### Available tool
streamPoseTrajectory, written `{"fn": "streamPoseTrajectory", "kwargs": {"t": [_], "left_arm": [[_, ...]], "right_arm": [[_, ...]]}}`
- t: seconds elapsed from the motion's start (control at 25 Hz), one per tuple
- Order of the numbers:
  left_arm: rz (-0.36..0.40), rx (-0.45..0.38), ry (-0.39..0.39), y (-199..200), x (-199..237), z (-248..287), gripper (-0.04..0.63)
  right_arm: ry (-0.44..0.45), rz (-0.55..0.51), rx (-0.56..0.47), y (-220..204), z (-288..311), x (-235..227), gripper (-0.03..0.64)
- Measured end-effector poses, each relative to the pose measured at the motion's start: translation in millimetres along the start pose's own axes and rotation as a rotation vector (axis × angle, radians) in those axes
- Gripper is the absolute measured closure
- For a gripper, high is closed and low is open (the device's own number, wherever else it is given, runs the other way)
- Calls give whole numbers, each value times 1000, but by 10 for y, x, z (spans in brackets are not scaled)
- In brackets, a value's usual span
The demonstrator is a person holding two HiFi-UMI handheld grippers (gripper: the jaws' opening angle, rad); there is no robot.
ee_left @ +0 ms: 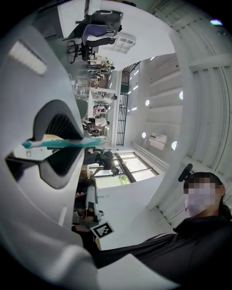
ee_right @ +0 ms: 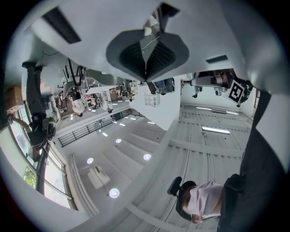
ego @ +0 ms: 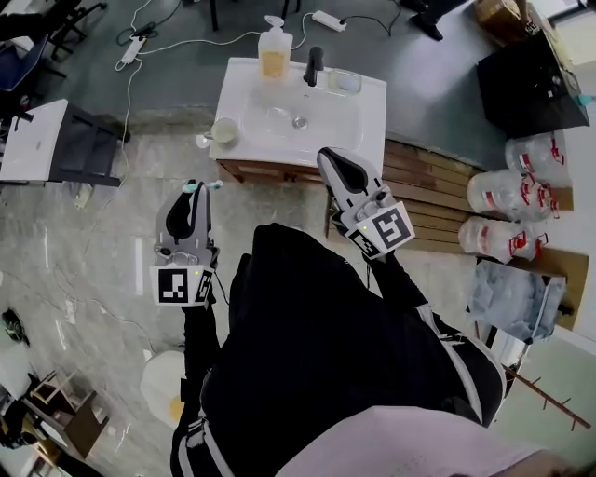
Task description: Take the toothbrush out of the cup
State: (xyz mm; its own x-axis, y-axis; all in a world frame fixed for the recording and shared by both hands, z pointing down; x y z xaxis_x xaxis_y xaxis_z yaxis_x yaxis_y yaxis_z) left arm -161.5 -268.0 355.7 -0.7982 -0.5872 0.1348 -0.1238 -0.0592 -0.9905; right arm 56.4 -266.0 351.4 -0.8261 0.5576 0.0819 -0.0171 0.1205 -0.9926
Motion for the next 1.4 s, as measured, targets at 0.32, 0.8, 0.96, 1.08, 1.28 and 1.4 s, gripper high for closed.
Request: {"fn": "streamPoseTrajectory", "kwargs": {"t": [0.32, 0.8, 0.96, 1.08, 1.28, 1.4], "left_arm": [[14, 2, -17, 58, -150, -139, 537], [20, -2, -42, 66, -148, -187, 537], [4, -12, -47, 71, -145, -180, 537], [11, -10, -50, 69, -163, -166, 537], [15, -8, -52, 40, -159, -175, 537], [18, -2, -49, 19, -158, -178, 537]], "right_arm": [[-31, -16, -19, 144, -113, 59, 615], [-25, -50, -10, 196, -105, 209, 617], [-19, -50, -11, 195, -94, 242, 618], [-20, -52, -9, 195, -113, 240, 618], [-23, -53, -3, 168, -135, 242, 617], [-24, -54, -2, 168, -140, 235, 617]]}}
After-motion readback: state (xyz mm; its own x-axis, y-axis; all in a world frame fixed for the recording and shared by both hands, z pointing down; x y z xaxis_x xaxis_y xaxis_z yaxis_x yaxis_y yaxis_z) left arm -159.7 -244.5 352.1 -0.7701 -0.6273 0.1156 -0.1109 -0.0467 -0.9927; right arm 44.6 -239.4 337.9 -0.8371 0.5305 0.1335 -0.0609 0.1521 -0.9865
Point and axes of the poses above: the fingertips, and each gripper's own axes: z forward along the fingers, x to its left, y out of its top, the point moved 1 cm from there along -z, backward along the fingers, and after that the axes turned 9 degrees about -z, right-handed, at the moved point
